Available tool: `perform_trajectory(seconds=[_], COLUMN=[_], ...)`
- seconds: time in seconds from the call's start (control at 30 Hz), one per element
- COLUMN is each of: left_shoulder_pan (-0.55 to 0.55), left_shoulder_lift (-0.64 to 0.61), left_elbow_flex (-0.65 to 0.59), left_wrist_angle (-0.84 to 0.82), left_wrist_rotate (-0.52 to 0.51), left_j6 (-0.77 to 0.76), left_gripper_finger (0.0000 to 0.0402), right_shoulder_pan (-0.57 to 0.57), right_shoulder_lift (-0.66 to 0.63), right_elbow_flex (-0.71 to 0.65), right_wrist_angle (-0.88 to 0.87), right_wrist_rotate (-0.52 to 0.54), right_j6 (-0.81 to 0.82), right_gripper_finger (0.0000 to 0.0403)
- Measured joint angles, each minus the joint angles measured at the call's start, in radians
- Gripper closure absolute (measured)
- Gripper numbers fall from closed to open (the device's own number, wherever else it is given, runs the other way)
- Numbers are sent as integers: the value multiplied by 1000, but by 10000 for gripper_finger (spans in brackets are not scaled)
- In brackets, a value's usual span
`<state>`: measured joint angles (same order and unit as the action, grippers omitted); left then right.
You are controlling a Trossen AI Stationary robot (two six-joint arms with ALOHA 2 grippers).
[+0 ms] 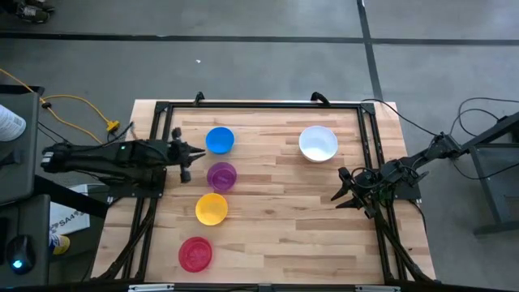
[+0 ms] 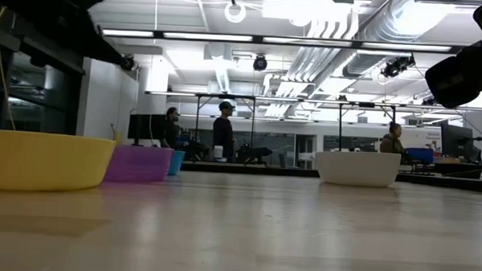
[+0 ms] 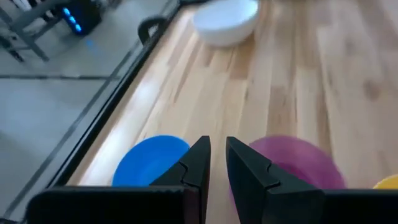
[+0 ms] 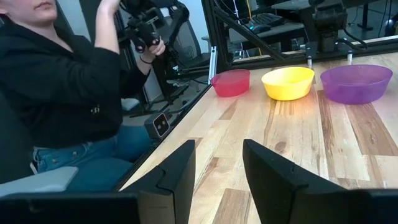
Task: Nest bowls inside each other
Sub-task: Stack the blue bowl on the white bowl
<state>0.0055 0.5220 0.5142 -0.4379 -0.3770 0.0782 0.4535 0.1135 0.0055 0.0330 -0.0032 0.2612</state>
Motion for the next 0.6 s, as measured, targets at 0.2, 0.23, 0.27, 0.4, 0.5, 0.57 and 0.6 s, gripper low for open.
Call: perform_trajectory(seconds=[0.2,0.23,0.27,0.4,0.5,0.57,0.6], left_shoulder_pan=[156,189,217,314,366,401,419], left_shoulder_lift=[308,352,391,528,595,627,641], left_elbow_flex=[161,192,222,309,344,355,358], left_wrist_angle=[-58,-79,-95,-156,-178,-180,-185], left_wrist_rotate=[71,110,147,279,320,320,319], left_j6=[9,16,23,56,78,71,53], left_gripper_finger=[350,350,350,350,350,350,350], right_shoulder_pan=[0,0,0,0,0,0,0], right_shoulder_lift=[0,0,0,0,0,0,0], right_elbow_flex=[0,0,0,0,0,0,0], right_wrist_angle=[0,0,0,0,0,0,0], right_wrist_rotate=[0,0,0,0,0,0,0], right_j6=[0,0,0,0,0,0,0], right_gripper_finger=[275,275,275,275,275,275,275])
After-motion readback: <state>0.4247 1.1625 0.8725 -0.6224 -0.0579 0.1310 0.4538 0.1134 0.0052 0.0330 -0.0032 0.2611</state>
